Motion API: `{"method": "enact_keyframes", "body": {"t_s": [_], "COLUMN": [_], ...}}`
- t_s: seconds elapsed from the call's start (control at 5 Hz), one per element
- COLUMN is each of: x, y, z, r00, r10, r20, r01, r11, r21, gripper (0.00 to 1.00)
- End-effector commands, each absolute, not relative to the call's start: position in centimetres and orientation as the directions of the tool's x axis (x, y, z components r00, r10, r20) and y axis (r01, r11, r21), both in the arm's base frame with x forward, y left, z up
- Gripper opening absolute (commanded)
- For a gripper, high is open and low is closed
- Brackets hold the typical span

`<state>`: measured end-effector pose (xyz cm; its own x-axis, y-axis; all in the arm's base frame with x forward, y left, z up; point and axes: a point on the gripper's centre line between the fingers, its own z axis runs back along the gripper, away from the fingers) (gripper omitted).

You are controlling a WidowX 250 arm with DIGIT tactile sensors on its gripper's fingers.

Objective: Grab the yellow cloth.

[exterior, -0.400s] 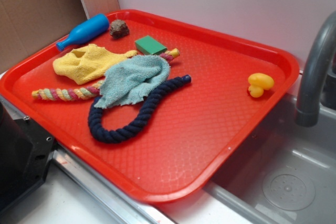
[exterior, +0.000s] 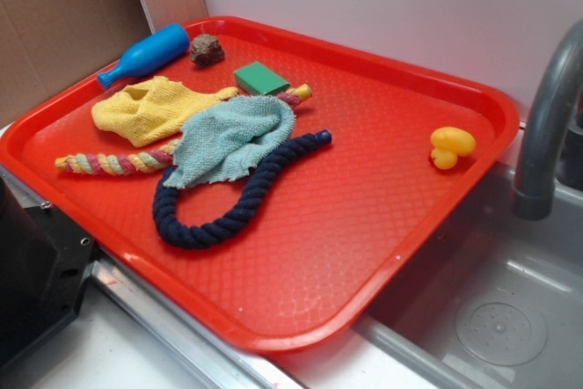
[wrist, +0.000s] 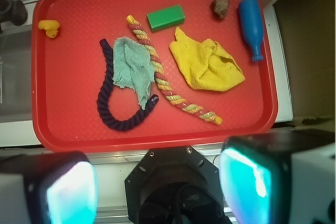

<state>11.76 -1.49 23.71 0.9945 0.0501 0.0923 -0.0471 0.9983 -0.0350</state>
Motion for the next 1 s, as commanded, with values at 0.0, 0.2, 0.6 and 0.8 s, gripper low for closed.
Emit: {"method": "enact_keyframes", "body": {"t_s": [0.0, 0.2, 0.6, 0.8], "x": [16.4, 19.6, 22.4, 21.4], "y": [5.4, 6.4, 3.9, 4.6], "z": [16.8, 12.7, 7.3, 4.9], "r00": [0.996, 0.982, 0.949, 0.963], "r10": [0.007, -0.135, -0.296, -0.262], "r20": [0.093, 0.136, 0.113, 0.06], "r01": [-0.008, 0.126, 0.279, 0.253], "r11": [1.0, 0.99, 0.95, 0.959], "r21": [0.004, 0.068, 0.142, 0.129], "gripper": [1.0, 1.0, 1.0, 1.0]}}
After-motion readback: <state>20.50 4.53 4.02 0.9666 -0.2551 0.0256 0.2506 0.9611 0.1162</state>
